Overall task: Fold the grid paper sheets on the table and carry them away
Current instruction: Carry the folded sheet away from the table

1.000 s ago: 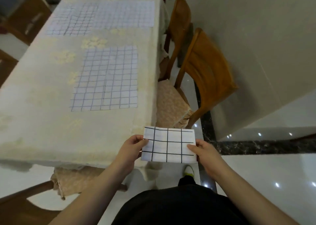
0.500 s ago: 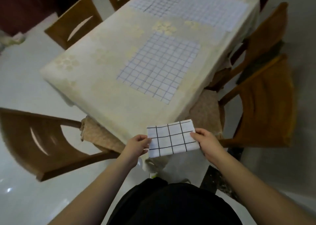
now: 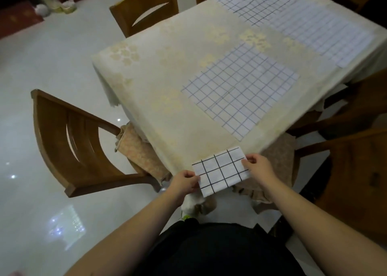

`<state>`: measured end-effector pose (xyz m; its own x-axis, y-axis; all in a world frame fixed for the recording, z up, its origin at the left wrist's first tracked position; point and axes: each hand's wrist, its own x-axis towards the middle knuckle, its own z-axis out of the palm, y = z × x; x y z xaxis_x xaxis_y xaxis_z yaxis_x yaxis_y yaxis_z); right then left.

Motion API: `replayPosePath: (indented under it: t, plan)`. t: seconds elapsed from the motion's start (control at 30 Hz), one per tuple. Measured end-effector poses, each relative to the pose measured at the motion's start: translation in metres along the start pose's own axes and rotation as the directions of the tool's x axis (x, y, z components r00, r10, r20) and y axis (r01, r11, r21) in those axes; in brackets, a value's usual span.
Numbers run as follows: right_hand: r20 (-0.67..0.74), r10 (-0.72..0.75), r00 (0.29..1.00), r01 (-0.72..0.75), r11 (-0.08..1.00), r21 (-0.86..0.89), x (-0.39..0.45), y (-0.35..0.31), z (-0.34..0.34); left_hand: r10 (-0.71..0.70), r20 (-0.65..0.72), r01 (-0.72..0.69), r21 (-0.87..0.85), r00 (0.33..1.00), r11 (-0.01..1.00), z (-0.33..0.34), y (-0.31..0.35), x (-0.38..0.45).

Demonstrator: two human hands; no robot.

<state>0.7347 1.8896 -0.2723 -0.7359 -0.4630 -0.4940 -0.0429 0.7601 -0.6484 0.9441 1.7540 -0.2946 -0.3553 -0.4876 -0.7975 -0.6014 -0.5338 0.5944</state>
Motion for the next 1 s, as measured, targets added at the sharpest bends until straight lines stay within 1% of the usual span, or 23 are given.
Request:
replayPosePath:
  t: [0.07,0.2,0.27,0.47,0.7,0.83,0.93,1.0]
  plan:
    - [-0.006,-0.026,1.000,0.026,0.999,-0.023,0.006,-0.006,0.004,0.019,-0.014,-0.018,0.045,1.000,0.999,-0.002,-0.002,0.003]
    - [-0.008,-0.076,0.997,0.075,0.995,-0.072,0.019,-0.011,0.009,0.114,-0.090,-0.092,0.220,0.989,0.971,-0.002,-0.002,0.006]
    - [-0.013,-0.099,0.995,0.098,0.992,-0.081,0.027,-0.012,0.010,0.132,-0.120,-0.098,0.257,0.984,0.962,-0.002,0.001,0.010]
    - [0.053,-0.174,0.983,0.180,0.974,-0.135,0.050,-0.017,0.009,0.118,-0.192,-0.062,0.274,0.974,0.960,0.006,0.007,0.012]
    - [0.131,-0.213,0.968,0.238,0.944,-0.228,0.072,-0.021,0.002,0.110,-0.256,-0.012,0.356,0.960,0.935,0.017,0.004,0.010]
    - [0.182,-0.226,0.957,0.271,0.921,-0.281,0.076,-0.021,-0.001,0.149,-0.312,-0.006,0.416,0.938,0.909,0.023,0.005,0.011]
    - [0.207,-0.240,0.948,0.298,0.898,-0.324,0.078,-0.020,-0.004,0.144,-0.353,0.024,0.431,0.925,0.902,0.026,0.005,0.011]
    - [0.194,-0.291,0.937,0.341,0.885,-0.317,0.079,-0.020,-0.007,0.165,-0.428,0.036,0.425,0.889,0.904,0.030,0.005,0.007]
